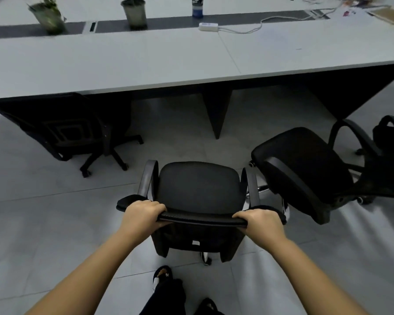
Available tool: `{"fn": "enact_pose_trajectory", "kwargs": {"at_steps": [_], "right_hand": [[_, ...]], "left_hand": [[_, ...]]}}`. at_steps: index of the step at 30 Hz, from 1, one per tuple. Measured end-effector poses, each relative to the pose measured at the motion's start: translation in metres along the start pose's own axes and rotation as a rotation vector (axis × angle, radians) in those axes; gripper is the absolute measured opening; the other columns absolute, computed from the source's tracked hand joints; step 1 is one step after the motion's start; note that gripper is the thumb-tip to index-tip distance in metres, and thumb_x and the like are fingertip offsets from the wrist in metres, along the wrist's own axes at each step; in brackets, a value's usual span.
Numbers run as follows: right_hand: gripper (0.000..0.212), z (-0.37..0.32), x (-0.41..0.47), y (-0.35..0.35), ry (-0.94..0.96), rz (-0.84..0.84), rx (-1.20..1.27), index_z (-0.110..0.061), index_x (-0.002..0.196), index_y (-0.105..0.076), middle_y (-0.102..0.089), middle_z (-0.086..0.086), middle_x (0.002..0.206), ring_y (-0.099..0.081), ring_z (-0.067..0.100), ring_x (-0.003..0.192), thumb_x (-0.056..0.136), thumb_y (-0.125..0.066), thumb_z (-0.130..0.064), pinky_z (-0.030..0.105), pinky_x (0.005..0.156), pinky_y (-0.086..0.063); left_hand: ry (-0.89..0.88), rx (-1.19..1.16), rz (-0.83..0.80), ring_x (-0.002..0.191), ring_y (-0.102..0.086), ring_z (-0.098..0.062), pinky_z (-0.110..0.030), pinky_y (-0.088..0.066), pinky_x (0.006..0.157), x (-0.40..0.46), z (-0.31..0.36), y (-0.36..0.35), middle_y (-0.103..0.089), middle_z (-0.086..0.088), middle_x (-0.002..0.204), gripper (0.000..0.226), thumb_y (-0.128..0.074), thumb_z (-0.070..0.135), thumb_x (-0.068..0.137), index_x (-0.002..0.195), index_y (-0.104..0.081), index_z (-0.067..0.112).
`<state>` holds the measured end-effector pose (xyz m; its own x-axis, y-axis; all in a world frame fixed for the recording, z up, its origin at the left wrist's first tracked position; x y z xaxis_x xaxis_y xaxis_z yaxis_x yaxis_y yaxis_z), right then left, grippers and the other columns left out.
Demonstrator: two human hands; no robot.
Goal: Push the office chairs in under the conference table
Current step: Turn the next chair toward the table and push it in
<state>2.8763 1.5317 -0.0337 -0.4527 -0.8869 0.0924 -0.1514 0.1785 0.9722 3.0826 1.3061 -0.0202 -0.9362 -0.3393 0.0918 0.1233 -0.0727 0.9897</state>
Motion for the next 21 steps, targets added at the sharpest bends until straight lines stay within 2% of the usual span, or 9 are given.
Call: {"fn": "enact_pose_trajectory", "kwargs": {"at_steps": [5, 8, 12, 21], "right_hand": [[0.019, 0.005, 0.066, -0.003, 0.078, -0.014, -0.033, -0.035, 0.070, -0.069, -0.066, -0.013, 0.054, -0.060, 0.010, 0.045, 0.055, -0.081, -0.031, 0.017, 0.040, -0.038], [0.020, 0.008, 0.104, -0.008, 0.096, -0.001, -0.026, -0.034, 0.070, -0.069, -0.066, -0.012, 0.053, -0.059, 0.010, 0.044, 0.056, -0.083, -0.030, 0.020, 0.037, -0.040], [0.019, 0.005, 0.159, -0.016, 0.097, 0.011, -0.002, -0.032, 0.071, -0.069, -0.066, -0.011, 0.053, -0.059, 0.012, 0.043, 0.059, -0.082, -0.031, 0.022, 0.037, -0.041], [0.021, 0.011, 0.294, -0.029, 0.095, 0.019, -0.016, -0.032, 0.068, -0.069, -0.066, -0.011, 0.051, -0.060, 0.014, 0.042, 0.055, -0.086, -0.031, 0.022, 0.036, -0.041]], "left_hand": [[-0.004, 0.039, 0.053, 0.048, -0.059, -0.016, -0.019, -0.036, 0.038, 0.031, -0.037, -0.001, -0.061, 0.007, 0.053, 0.024, -0.080, 0.039, 0.061, 0.060, -0.063, 0.023], [-0.027, 0.062, 0.068, 0.048, -0.058, -0.016, -0.020, -0.037, 0.037, 0.062, -0.068, -0.001, -0.061, 0.007, 0.054, 0.023, -0.068, 0.044, 0.067, 0.061, -0.063, 0.023], [-0.043, 0.087, 0.036, 0.047, -0.059, -0.016, -0.020, -0.040, 0.037, 0.104, -0.113, 0.002, -0.061, 0.006, 0.054, 0.025, -0.082, 0.038, 0.060, 0.061, -0.063, 0.022], [-0.004, 0.105, 0.043, 0.046, -0.059, -0.014, -0.019, -0.037, 0.036, 0.196, -0.197, 0.001, -0.059, 0.006, 0.051, 0.028, -0.083, 0.041, 0.057, 0.058, -0.062, 0.024]]}}
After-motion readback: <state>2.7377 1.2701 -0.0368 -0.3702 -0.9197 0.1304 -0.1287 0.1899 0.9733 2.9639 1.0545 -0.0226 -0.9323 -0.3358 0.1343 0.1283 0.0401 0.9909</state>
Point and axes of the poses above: each hand's wrist, its own x-axis towards the middle knuckle, its own y-axis out of the back of the hand, z = x × y, the point moved 1 cm from there along x, towards the middle knuckle
